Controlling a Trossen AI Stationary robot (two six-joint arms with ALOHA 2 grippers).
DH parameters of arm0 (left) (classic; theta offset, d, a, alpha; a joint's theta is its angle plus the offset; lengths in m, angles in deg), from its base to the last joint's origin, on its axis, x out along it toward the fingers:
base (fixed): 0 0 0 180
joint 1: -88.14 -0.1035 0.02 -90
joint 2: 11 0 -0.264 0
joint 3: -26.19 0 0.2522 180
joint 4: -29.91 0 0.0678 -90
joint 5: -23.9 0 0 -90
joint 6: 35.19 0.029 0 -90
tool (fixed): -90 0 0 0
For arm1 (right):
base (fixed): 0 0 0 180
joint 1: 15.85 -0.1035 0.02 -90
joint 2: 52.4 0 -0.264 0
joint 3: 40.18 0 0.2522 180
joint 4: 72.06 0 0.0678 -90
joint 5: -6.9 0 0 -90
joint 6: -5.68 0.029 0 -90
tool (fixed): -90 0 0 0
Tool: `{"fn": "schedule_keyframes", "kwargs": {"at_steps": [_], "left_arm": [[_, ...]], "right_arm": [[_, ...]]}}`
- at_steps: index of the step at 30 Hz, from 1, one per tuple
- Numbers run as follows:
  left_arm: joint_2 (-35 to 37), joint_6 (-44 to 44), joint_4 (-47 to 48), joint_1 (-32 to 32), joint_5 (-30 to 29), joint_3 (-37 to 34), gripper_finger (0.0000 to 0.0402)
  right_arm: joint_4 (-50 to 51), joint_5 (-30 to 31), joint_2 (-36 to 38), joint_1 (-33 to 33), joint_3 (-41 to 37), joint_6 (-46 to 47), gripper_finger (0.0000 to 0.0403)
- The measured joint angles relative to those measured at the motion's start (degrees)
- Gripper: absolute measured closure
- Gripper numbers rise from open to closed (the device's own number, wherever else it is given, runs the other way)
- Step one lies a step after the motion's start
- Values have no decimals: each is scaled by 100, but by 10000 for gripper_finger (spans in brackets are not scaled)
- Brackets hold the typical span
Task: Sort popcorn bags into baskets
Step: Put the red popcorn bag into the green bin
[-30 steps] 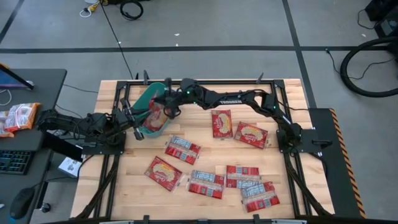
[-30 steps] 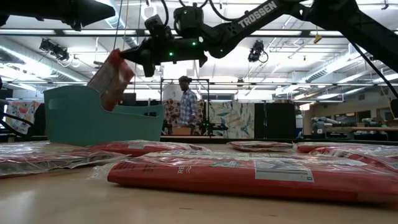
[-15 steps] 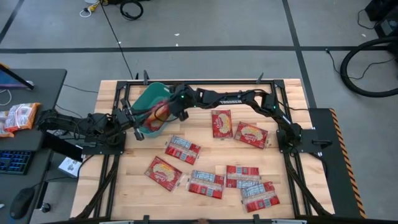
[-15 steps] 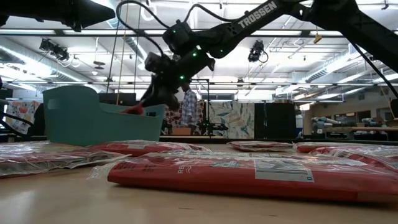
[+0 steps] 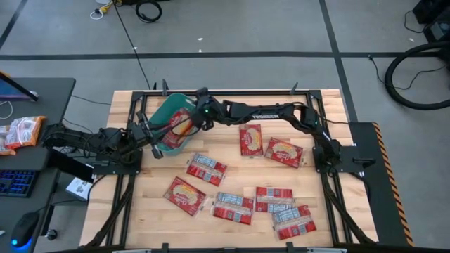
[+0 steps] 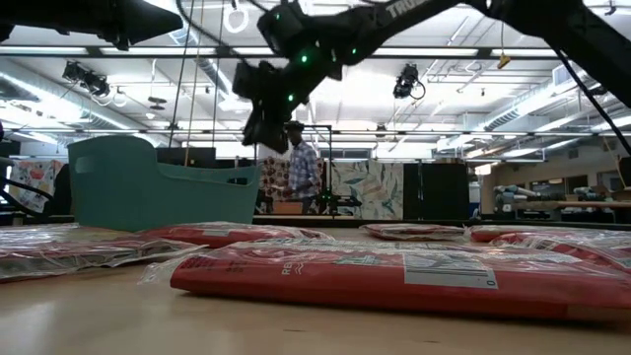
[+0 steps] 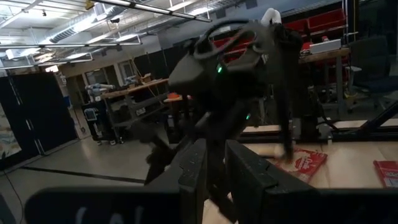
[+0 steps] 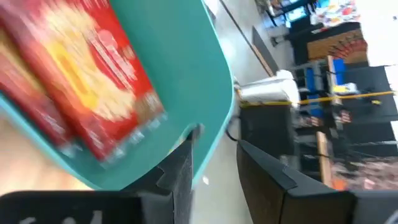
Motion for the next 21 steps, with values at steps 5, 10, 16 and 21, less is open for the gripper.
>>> {"fn": "schedule_keyframes", "kwargs": {"at_steps": [5, 10, 16, 21], "left_arm": [[2, 0, 0, 0, 0, 0, 338], [0, -181, 46, 0, 0, 0, 338], [-55, -1067, 420, 3, 4, 0, 338], [-244, -1835, 708, 9, 223, 0, 338]], "right_arm": [[742, -690, 373, -194, 0, 746, 271], [1689, -2182, 526, -385, 6, 1875, 271], [2245, -3271, 522, -685, -89, 3054, 271], [2771, -3009, 518, -970, -103, 4118, 271]]}}
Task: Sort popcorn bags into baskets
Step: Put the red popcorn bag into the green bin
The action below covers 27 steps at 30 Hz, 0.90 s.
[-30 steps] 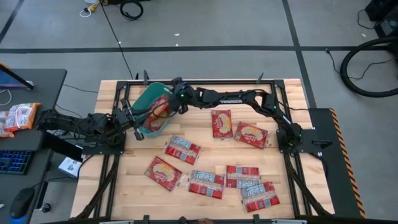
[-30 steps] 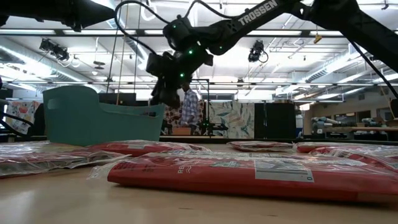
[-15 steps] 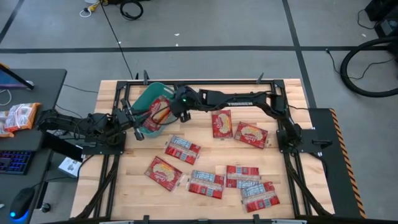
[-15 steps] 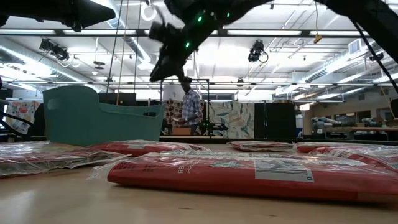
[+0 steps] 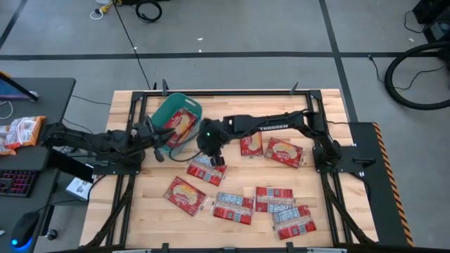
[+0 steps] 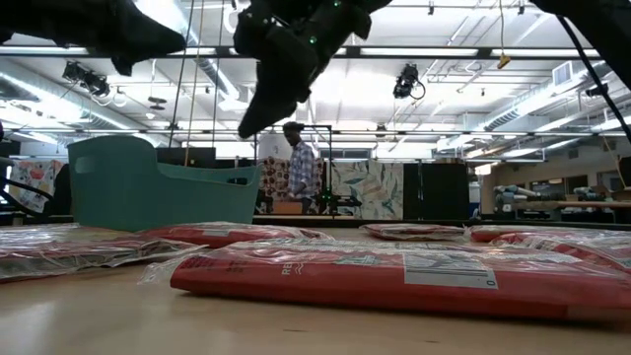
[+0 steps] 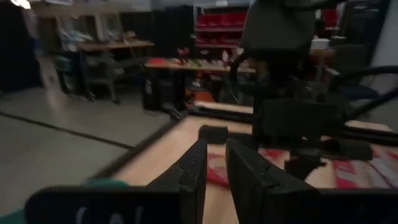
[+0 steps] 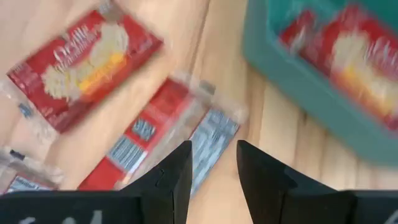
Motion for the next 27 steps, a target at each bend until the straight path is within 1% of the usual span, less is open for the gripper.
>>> {"fn": "schedule_keyframes", "kwargs": {"at_steps": [6, 11, 16, 21, 24, 27], "left_arm": [[-474, -775, 19, 2, 694, 0, 338], [-876, -1322, 4, 7, 727, 0, 338], [-1191, -1626, 3, 221, 730, 0, 338], [-1384, -1773, -79, 631, 733, 2, 338], [-1464, -1792, -79, 825, 727, 2, 338], [-1688, -1947, -96, 952, 722, 2, 338]], "right_arm": [[222, 1020, -7, -474, -302, 1007, 271], [-128, 1669, -15, -967, -648, 1517, 272], [-443, 1665, -4, -1138, -787, 2169, 270], [-345, 1612, -7, -1183, -998, 2626, 270], [-289, 1545, -7, -1281, -1172, 2663, 270], [-275, 1672, -7, -1381, -1401, 2481, 270]]}}
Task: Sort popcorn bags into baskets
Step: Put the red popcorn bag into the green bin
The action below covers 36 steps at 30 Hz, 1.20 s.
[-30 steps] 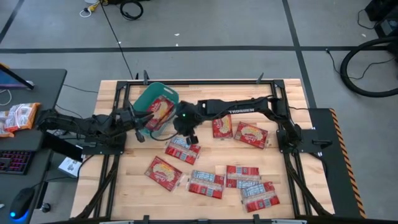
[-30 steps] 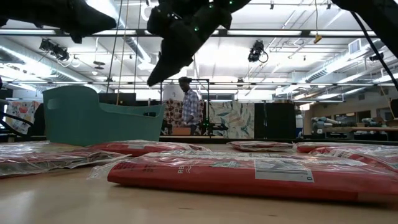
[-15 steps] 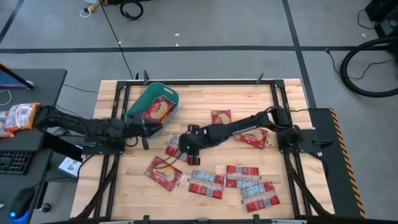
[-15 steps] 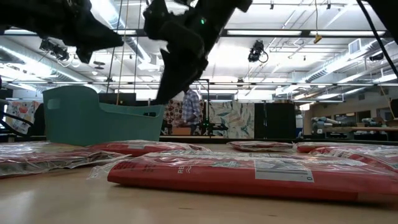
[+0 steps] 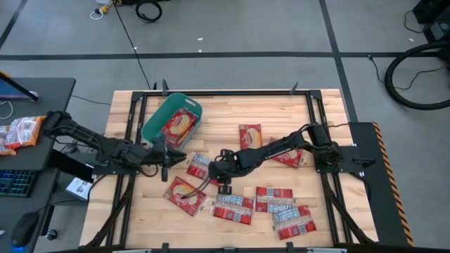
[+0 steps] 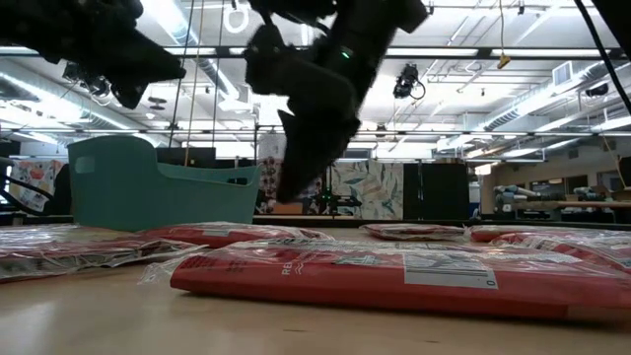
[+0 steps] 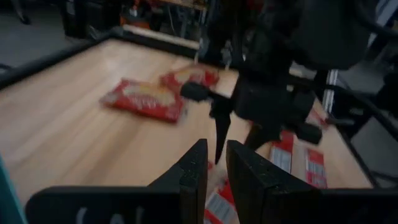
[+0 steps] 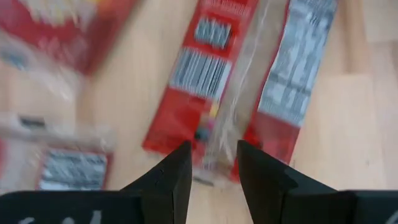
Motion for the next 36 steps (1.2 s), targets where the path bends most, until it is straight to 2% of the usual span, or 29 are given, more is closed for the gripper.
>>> {"fn": "schedule_keyframes", "kwargs": {"at_steps": [7, 11, 15, 20, 27, 31, 36], "left_arm": [[-948, -369, -272, 32, 9, 0, 338], [-1353, -279, -624, 32, 283, 66, 338], [-1787, -270, -182, 34, 304, 510, 338], [-2520, -196, 386, 25, 302, 1040, 338], [-3337, -447, 1530, -211, 539, 1912, 338], [-3694, -720, 2237, -279, 571, 2261, 338], [-4002, -894, 2626, -404, 553, 2424, 338]], "right_arm": [[154, 58, 0, -228, -181, -124, 270], [721, 424, 23, -356, -181, -57, 270], [1404, 802, 46, -517, -183, 71, 270], [1361, 1037, 57, -678, -365, -201, 270], [636, 1238, 437, -728, -859, -541, 270], [-190, 1503, 688, -828, -1357, -857, 270], [-1306, 1559, 734, -986, -1828, -1707, 270]]}}
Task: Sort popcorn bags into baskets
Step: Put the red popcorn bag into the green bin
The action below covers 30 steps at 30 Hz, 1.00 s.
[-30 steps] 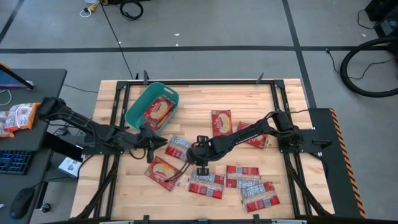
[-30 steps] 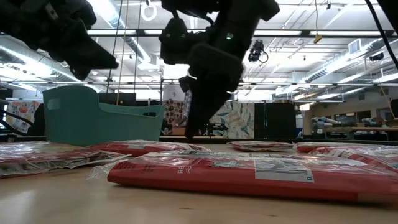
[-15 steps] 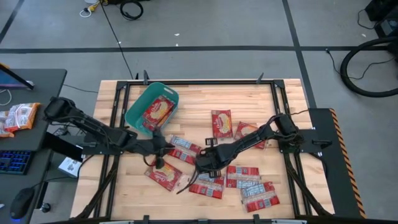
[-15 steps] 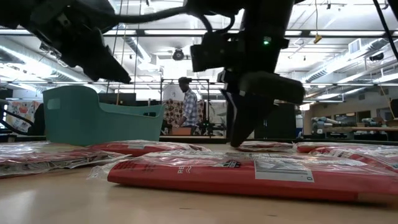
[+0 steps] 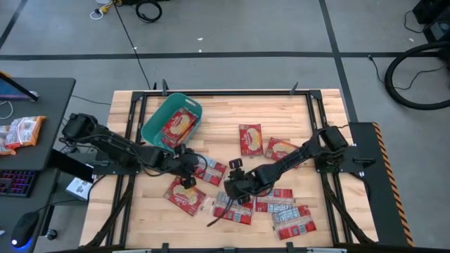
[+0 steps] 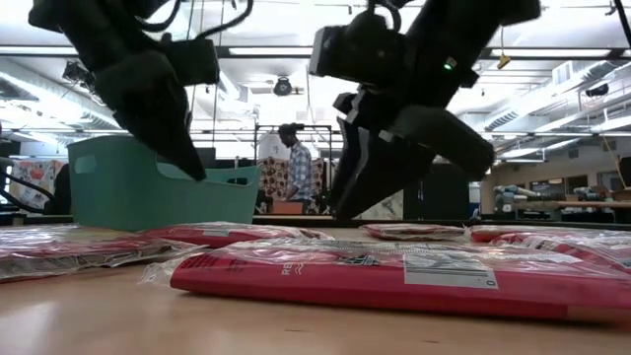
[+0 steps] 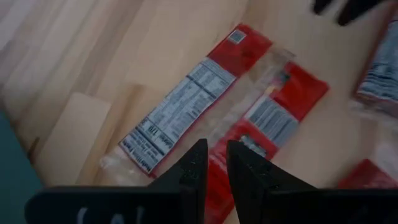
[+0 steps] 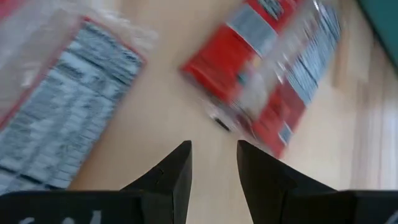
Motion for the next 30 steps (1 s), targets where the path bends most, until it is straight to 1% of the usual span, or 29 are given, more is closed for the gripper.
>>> {"fn": "schedule_keyframes", "kwargs": {"at_steps": [2, 7, 10, 17, 19, 21, 24, 26, 30], "left_arm": [[-135, 32, -19, -48, -3, 13, 338], [-509, 47, -47, -160, -56, 13, 338], [-709, 50, -8, -177, -53, 79, 338], [-945, 212, -33, -159, 45, 282, 338], [-1043, 260, -6, -171, 105, 374, 338], [-1112, 359, 293, -177, 246, 561, 338], [-1305, 572, 1011, -177, 341, 1050, 338], [-1447, 762, 1486, -178, 348, 1357, 338], [-1710, 1170, 2055, -239, 402, 1804, 338]], "right_arm": [[-318, 81, 0, -58, -161, -452, 270], [-598, 275, 0, -110, -314, -1351, 270], [-621, 376, 0, -106, -333, -1471, 270], [-773, 320, -2, -14, -333, -1638, 270], [-773, 480, -2, -18, -333, -1771, 270], [-760, 760, -2, -39, -333, -1960, 270], [-750, 912, -2, -63, -331, -2128, 270], [-763, 829, -2, -59, -329, -2100, 270], [-753, 546, -4, -19, -329, -2056, 270]]}}
